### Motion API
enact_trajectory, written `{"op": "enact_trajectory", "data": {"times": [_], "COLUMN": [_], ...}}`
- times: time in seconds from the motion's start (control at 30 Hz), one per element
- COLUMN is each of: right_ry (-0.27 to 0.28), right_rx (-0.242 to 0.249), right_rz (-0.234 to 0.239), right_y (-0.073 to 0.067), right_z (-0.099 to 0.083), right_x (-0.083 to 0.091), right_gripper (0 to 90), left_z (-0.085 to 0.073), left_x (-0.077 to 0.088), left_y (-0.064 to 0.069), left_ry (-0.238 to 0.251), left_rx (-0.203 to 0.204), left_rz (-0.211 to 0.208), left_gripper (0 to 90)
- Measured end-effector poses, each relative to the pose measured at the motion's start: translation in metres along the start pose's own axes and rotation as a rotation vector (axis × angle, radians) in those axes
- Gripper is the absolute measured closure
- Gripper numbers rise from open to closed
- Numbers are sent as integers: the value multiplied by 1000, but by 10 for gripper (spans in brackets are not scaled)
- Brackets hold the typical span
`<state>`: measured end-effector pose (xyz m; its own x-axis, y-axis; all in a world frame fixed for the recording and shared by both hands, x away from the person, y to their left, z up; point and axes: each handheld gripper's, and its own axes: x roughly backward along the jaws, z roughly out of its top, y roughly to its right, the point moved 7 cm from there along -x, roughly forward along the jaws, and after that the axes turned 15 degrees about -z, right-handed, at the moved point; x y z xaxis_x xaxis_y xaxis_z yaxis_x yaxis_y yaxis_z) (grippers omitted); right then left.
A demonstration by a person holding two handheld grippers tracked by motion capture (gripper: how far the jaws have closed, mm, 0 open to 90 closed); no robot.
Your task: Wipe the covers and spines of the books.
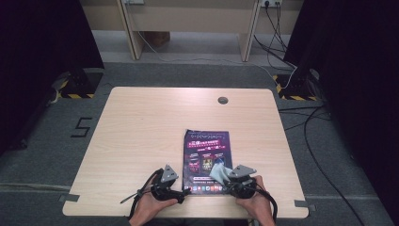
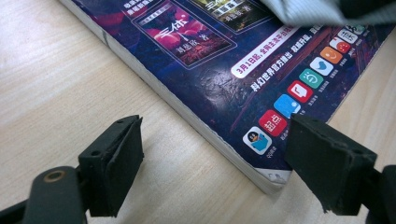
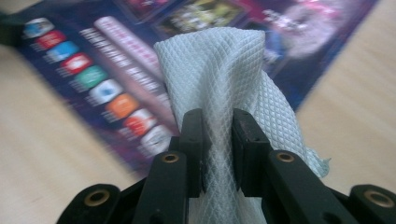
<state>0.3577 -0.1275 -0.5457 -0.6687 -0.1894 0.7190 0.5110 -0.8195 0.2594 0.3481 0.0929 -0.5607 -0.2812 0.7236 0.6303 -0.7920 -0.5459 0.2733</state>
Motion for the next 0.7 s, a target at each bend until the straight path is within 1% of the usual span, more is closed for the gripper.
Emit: {"op": "enact_trajectory", "data": {"times": [0.03,0.1,0.13,0.17,0.27,0.33,0.4,0.47,0.5,0.57,0.63,0.7], "right_ry": [0,-1,-3,-7,-12,-17,-25,-37,-42,-48,-50,-52], "right_rx": [-2,-11,-11,-15,-21,-38,-45,-68,-92,-108,-116,-117], "right_rz": [-8,-39,-41,-52,-72,-81,-100,-101,-91,-87,-96,-109], "right_y": [3,10,12,16,22,28,36,41,44,49,53,55], "right_z": [2,6,8,11,18,23,29,33,36,39,43,46], "right_x": [-3,-9,-12,-16,-24,-31,-38,-44,-47,-52,-57,-61], "right_gripper": [763,763,763,763,763,763,757,754,754,756,759,761], "left_z": [0,0,-1,-1,0,0,-1,0,0,-1,0,-1], "left_x": [0,0,0,0,0,0,0,-1,-1,-1,-1,-1], "left_y": [0,-1,-1,-1,0,0,0,0,0,0,0,0], "left_ry": [2,0,0,2,2,3,5,3,5,8,3,7], "left_rx": [4,5,8,10,-3,-1,-2,-4,0,-1,-6,1], "left_rz": [-3,-7,-7,-6,1,-1,2,0,-2,1,-1,-4], "left_gripper": [183,183,182,182,183,184,184,184,184,184,184,184]}}
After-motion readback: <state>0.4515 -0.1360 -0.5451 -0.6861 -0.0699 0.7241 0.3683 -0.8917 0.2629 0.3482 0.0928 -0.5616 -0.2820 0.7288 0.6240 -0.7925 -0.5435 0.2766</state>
